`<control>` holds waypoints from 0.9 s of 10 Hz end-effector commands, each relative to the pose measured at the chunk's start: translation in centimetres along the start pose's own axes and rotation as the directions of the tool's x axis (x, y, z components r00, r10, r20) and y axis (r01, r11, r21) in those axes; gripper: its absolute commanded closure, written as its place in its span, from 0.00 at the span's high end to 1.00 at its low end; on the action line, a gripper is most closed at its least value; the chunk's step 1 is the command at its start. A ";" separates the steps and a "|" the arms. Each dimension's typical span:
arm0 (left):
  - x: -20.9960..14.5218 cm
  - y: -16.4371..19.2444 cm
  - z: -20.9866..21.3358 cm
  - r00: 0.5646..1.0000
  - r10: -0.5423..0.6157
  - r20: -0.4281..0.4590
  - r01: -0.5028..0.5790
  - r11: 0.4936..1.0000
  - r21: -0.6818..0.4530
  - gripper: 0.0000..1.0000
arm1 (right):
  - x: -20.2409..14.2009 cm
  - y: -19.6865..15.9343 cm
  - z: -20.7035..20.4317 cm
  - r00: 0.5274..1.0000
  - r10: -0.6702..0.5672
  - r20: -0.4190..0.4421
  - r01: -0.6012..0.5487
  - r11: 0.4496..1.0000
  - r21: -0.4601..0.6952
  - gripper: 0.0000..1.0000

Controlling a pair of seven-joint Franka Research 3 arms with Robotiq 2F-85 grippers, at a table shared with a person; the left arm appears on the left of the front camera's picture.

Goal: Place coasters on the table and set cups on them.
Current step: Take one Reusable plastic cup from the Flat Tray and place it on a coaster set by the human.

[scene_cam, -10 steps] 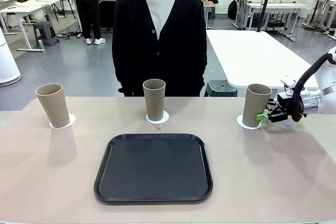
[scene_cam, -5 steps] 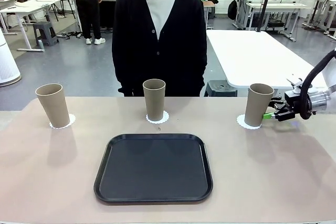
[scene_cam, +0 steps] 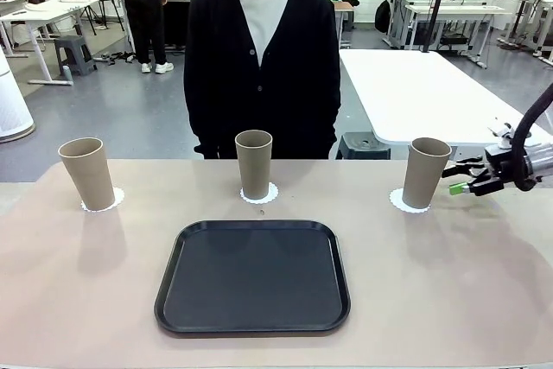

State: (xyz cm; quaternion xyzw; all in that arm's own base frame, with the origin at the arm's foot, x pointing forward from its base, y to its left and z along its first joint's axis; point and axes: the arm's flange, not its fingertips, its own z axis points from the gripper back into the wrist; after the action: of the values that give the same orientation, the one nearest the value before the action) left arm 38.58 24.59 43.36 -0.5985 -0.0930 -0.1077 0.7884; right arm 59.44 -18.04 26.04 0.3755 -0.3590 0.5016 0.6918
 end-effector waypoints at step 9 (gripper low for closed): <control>-0.1 -0.2 0.1 1.000 -0.003 0.007 0.003 1.000 0.000 1.00 | 23.8 25.0 1.8 0.652 -0.659 -0.376 0.194 0.624 -0.757 1.00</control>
State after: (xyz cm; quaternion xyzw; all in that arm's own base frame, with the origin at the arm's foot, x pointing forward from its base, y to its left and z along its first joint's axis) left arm 38.59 24.57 43.35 -0.5986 -0.0929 -0.1078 0.7883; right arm 42.13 -7.64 47.86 -0.0073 -0.2207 0.2963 0.9292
